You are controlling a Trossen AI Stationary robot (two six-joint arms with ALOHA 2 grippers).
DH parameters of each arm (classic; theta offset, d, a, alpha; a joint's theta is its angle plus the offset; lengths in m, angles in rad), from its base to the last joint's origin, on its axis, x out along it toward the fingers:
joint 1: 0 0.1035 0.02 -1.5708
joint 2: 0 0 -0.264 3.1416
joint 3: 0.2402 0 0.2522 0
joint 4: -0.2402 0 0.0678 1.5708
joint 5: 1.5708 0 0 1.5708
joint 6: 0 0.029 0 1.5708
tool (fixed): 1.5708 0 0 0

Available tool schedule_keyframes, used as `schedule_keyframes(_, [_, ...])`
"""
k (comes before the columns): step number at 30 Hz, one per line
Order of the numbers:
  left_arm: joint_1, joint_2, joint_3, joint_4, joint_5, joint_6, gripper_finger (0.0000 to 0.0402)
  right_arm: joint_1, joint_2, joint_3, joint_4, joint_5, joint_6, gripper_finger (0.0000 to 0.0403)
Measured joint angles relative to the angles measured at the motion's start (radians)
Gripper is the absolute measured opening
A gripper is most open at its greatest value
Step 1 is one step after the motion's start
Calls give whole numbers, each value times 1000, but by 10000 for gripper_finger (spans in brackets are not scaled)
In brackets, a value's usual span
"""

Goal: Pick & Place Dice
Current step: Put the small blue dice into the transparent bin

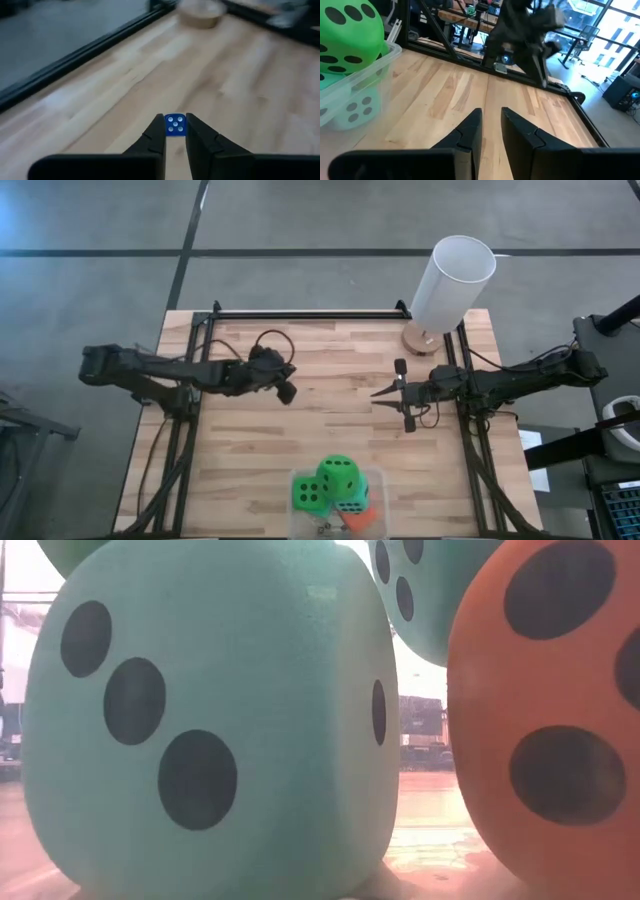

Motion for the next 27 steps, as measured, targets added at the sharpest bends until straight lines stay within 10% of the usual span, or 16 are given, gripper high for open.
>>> schedule_keyframes(27, [-561, 62, 189, 179, 247, 270, 43, 0, 0, 0, -1, 0, 80, 66])
